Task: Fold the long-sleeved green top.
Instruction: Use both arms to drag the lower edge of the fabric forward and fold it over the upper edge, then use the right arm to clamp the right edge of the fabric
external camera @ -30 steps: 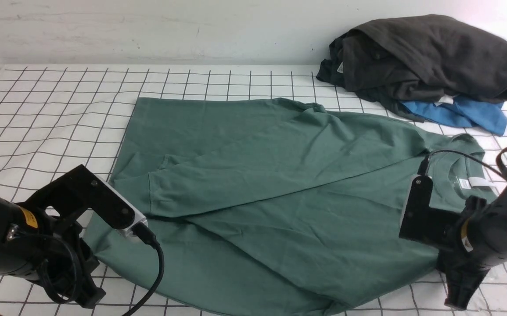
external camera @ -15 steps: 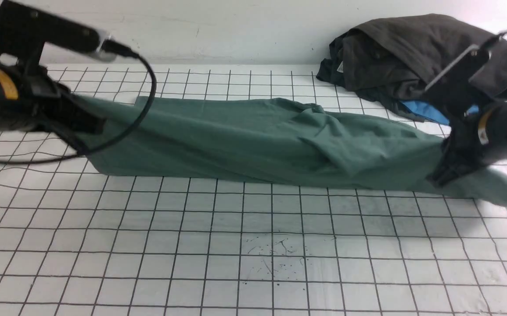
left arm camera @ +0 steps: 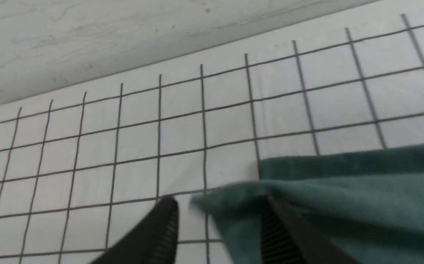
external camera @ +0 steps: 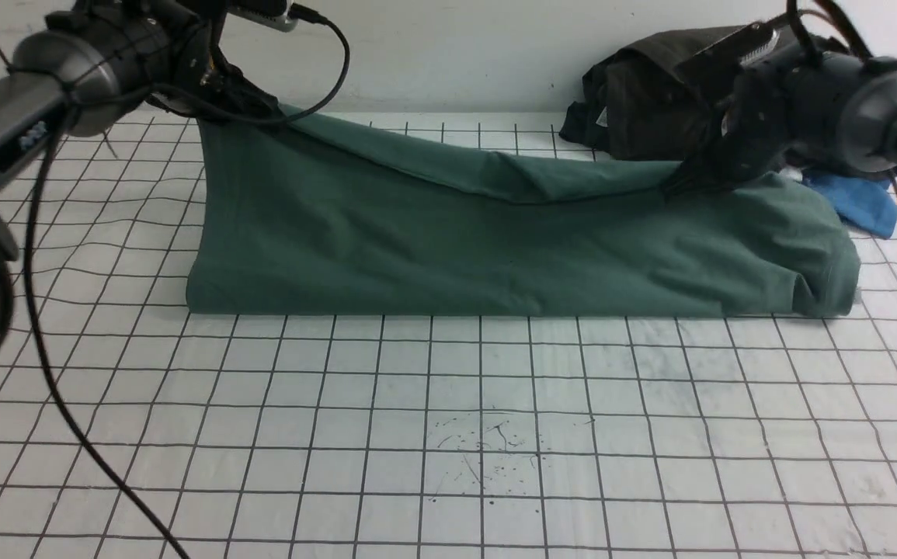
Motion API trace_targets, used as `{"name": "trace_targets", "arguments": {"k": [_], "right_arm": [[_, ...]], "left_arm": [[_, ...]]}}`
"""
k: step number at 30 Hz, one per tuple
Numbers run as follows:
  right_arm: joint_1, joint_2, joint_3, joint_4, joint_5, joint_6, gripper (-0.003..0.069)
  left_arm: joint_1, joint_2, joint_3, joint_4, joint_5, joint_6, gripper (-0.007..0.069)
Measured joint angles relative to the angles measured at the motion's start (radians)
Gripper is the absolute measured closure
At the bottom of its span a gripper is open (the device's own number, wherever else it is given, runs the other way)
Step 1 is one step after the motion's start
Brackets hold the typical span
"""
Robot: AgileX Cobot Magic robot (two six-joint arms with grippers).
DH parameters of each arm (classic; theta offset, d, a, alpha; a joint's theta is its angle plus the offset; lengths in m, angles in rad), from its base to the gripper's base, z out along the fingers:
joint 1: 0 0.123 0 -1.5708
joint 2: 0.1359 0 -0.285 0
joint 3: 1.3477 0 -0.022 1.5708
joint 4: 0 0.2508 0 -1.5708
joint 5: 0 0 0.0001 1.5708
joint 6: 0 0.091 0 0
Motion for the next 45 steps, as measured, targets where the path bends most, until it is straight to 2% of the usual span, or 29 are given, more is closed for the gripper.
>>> {"name": "trace_targets", "arguments": {"k": [3,5,8,11,14,15,17,19,22,24,25,27,31,34,38,41,43,45], "right_arm": [[0.000,0.027,-0.101,0.073,0.104,-0.006,0.0307],[0.001,0.024,-0.158,0.131,0.150,-0.051,0.0313],[0.005,0.017,-0.203,0.236,0.190,-0.149,0.0371],[0.017,0.014,-0.216,0.463,0.211,-0.327,0.0522],[0.031,0.054,-0.219,0.668,0.214,-0.511,0.0642],[0.032,0.058,-0.219,0.691,0.214,-0.522,0.0648],[0.041,0.117,-0.220,0.792,0.215,-0.635,0.0666],[0.052,0.175,-0.220,0.836,0.212,-0.708,0.0671],[0.059,0.221,-0.223,0.853,0.150,-0.772,0.0672],[0.063,0.227,-0.224,0.835,0.057,-0.779,0.0671],[0.062,0.241,-0.223,0.817,-0.069,-0.734,0.0671],[0.056,0.251,-0.222,0.809,-0.182,-0.638,0.0671],[0.028,0.239,-0.221,0.762,-0.332,-0.446,0.0671],[0.000,0.209,-0.221,0.676,-0.336,-0.331,0.0667],[-0.030,0.149,-0.221,0.572,-0.226,-0.229,0.0659],[-0.034,0.126,-0.222,0.586,-0.119,-0.237,0.0659],[-0.029,0.124,-0.224,0.630,-0.045,-0.302,0.0661],[-0.006,0.149,-0.224,0.764,0.066,-0.514,0.0671]], "left_arm": [[0.008,0.110,-0.218,0.000,0.158,0.001,0.0162],[0.010,0.143,-0.305,-0.028,0.257,0.017,0.0126],[0.010,0.148,-0.343,-0.095,0.334,0.078,0.0134],[0.008,0.148,-0.359,-0.287,0.443,0.237,0.0232],[0.006,0.166,-0.359,-0.494,0.523,0.369,0.0381],[0.006,0.170,-0.359,-0.505,0.531,0.376,0.0391],[0.004,0.188,-0.359,-0.616,0.561,0.446,0.0500],[-0.001,0.196,-0.358,-0.670,0.579,0.484,0.0591],[-0.006,0.197,-0.358,-0.689,0.584,0.494,0.0624],[-0.009,0.197,-0.358,-0.696,0.585,0.500,0.0630],[-0.012,0.197,-0.358,-0.697,0.586,0.508,0.0632],[-0.013,0.197,-0.358,-0.697,0.588,0.516,0.0632],[-0.013,0.197,-0.358,-0.697,0.588,0.525,0.0632],[-0.013,0.197,-0.358,-0.696,0.588,0.526,0.0632],[-0.013,0.197,-0.358,-0.687,0.570,0.526,0.0632],[-0.014,0.197,-0.358,-0.685,0.539,0.526,0.0632],[-0.014,0.197,-0.358,-0.689,0.528,0.526,0.0632],[-0.021,0.199,-0.358,-0.708,0.523,0.526,0.0632]]}}
